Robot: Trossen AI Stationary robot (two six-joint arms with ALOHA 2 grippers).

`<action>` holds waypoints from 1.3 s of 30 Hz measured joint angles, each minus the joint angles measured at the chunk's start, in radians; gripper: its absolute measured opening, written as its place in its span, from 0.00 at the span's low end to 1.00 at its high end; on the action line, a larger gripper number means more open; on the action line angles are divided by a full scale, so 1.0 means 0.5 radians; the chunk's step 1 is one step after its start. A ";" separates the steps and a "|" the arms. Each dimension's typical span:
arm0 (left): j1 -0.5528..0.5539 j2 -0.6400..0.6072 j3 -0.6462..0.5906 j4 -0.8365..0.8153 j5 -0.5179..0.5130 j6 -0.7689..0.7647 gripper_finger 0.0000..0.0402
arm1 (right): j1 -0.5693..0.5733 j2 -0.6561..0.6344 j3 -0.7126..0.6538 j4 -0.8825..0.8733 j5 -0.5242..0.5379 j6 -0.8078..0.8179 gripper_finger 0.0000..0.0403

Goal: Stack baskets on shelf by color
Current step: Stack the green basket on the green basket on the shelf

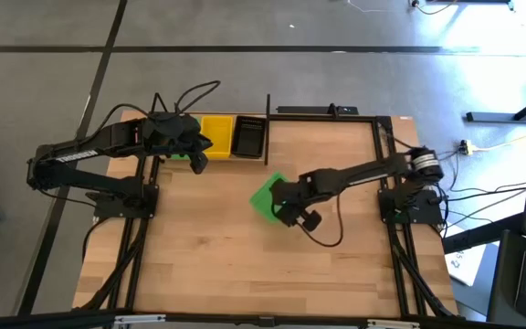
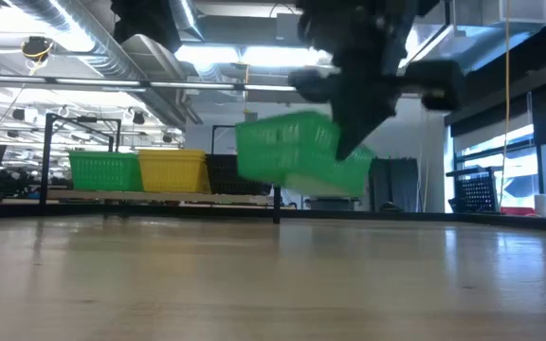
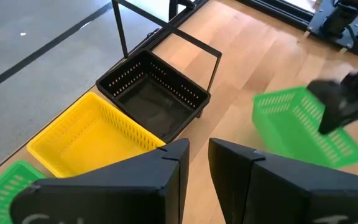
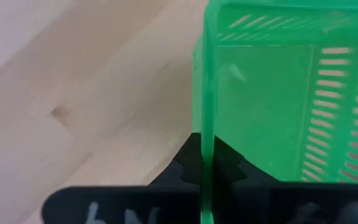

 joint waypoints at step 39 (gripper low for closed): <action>0.000 0.001 0.000 -0.209 0.080 -0.134 0.15 | 0.029 0.252 0.528 -0.429 0.093 0.431 0.25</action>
